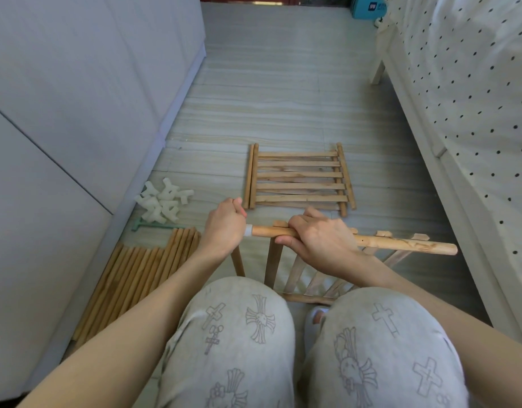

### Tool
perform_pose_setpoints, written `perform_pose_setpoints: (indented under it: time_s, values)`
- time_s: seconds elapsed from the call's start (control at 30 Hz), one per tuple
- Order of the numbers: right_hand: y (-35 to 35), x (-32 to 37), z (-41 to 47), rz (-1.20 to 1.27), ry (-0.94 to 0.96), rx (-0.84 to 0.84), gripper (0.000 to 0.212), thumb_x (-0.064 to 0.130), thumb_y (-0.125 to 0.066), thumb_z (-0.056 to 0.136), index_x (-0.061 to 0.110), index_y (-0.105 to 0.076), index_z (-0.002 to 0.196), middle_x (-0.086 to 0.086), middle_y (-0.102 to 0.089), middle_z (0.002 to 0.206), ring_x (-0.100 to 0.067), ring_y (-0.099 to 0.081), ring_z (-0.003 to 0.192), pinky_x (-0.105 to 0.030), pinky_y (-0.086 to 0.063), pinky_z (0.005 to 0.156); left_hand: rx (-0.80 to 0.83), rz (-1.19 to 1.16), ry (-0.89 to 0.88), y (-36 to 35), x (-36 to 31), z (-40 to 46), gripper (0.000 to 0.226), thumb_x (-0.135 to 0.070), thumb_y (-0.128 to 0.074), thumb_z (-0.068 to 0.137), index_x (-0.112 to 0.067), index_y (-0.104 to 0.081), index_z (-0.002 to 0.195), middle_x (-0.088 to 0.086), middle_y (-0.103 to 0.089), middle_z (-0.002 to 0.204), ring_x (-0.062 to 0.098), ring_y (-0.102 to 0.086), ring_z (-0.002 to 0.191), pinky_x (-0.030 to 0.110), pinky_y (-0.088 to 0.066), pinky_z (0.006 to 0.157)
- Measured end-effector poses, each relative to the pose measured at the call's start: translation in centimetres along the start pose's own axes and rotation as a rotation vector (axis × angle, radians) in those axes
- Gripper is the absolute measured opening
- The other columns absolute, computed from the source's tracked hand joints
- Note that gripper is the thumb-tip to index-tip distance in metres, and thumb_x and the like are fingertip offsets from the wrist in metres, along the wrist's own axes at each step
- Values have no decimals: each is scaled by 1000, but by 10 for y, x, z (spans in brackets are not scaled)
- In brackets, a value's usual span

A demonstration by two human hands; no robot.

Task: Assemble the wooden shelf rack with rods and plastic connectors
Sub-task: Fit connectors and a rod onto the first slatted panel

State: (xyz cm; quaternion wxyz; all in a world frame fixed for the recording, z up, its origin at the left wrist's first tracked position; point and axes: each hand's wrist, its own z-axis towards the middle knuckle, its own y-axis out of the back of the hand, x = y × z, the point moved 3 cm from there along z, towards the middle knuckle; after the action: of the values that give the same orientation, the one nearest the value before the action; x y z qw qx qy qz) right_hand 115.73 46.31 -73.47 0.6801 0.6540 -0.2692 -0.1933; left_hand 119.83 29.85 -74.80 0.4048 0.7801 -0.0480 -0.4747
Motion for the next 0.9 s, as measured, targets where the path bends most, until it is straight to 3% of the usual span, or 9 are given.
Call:
perform_pose_setpoints:
  time_s: [0.1,0.23,0.37,0.53,0.7,0.77,0.9]
  values:
    - [0,1,-1,1,18,-17,49,58,-31,92,17,-55,103,3,-62,100,-14,-48,103,-28,-27,57,-3,56,-28,-8,-8,-3,29,-19,-33,99,-20,-48,74,0,-53,85,17,-51,71,28,-39,59]
    - [1,1,0,20,32,-19,48,58,-34,92,17,-56,103,3,-62,96,-15,-49,99,-27,-25,55,110,-185,70,-13,-2,-1,34,-28,-29,102,-24,-50,75,4,-55,102,20,-55,87,21,-35,52]
    - [4,-3,4,66,35,-17,37,53,-42,90,20,-55,99,4,-58,89,-15,-50,98,-29,-30,59,225,-387,54,-12,1,-3,38,-34,-29,102,-21,-60,84,1,-62,85,15,-59,79,24,-43,66]
    - [5,-6,1,103,82,-9,33,47,-49,90,17,-58,102,1,-63,97,-18,-50,99,-32,-40,66,606,-606,-156,-9,6,-4,38,-42,-35,95,-22,-66,104,2,-71,104,13,-64,103,25,-41,90]
    - [18,-13,-7,147,199,-47,38,43,-63,84,12,-63,105,-3,-65,97,-22,-61,82,-31,-42,59,799,-687,-227,-16,11,-6,43,-41,-31,92,-22,-62,114,2,-69,111,15,-62,109,16,-46,85]
    - [24,-23,-11,110,192,-35,52,56,-56,80,14,-57,111,0,-62,100,-20,-62,72,-29,-41,53,813,-695,-234,-20,13,-7,44,-40,-30,92,-19,-62,115,3,-68,111,16,-60,110,18,-47,87]
    - [21,-53,-17,-18,26,114,81,82,-18,67,20,-51,107,6,-60,88,-18,-60,75,-31,-47,64,854,-762,-196,-27,11,-7,51,-38,-23,95,-14,-62,116,5,-67,114,15,-60,109,18,-48,86]
